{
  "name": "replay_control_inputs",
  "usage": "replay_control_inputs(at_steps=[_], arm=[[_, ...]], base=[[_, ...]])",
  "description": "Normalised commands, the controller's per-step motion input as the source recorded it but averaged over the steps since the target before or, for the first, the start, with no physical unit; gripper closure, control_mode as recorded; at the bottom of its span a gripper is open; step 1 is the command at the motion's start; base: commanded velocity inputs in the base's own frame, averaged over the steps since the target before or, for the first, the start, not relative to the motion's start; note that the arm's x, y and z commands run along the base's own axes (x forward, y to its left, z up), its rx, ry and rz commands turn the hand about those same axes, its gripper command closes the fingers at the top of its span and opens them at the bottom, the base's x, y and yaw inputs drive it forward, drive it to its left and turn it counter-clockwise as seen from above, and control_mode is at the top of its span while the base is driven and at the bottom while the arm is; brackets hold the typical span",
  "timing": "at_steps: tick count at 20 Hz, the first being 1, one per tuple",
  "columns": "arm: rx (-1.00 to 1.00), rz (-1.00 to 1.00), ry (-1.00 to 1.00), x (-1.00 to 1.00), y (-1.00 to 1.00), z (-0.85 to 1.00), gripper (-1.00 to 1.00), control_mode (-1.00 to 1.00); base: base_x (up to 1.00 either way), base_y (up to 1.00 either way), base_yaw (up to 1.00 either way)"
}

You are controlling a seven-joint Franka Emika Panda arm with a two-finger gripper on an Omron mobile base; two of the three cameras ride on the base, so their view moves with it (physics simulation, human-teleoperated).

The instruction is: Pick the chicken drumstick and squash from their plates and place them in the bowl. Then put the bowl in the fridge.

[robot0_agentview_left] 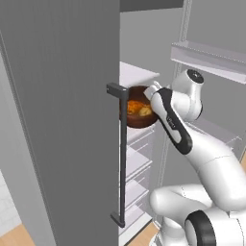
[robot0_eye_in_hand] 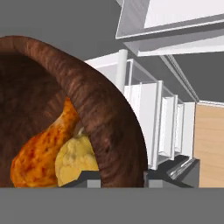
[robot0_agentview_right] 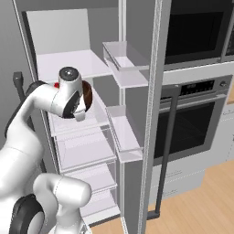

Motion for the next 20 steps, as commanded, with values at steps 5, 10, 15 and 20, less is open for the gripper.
replay_control_inputs(at_steps=[5,10,15,20], arm=[[0.00,0.01,0.01,-0.53,-0.07,0.19,1.00,-1.00],[0.00,0.00,0.01,-0.47,-0.11,-0.02,1.00,-1.00],[0.02,-0.04,-0.21,-0.16,-0.38,0.58,1.00,-1.00],[0.03,-0.14,-0.16,0.60,0.00,0.64,1.00,-1.00]], base=[[0.00,0.00,0.00],[0.00,0.00,0.00],[0.00,0.00,0.00],[0.00,0.00,0.00]])
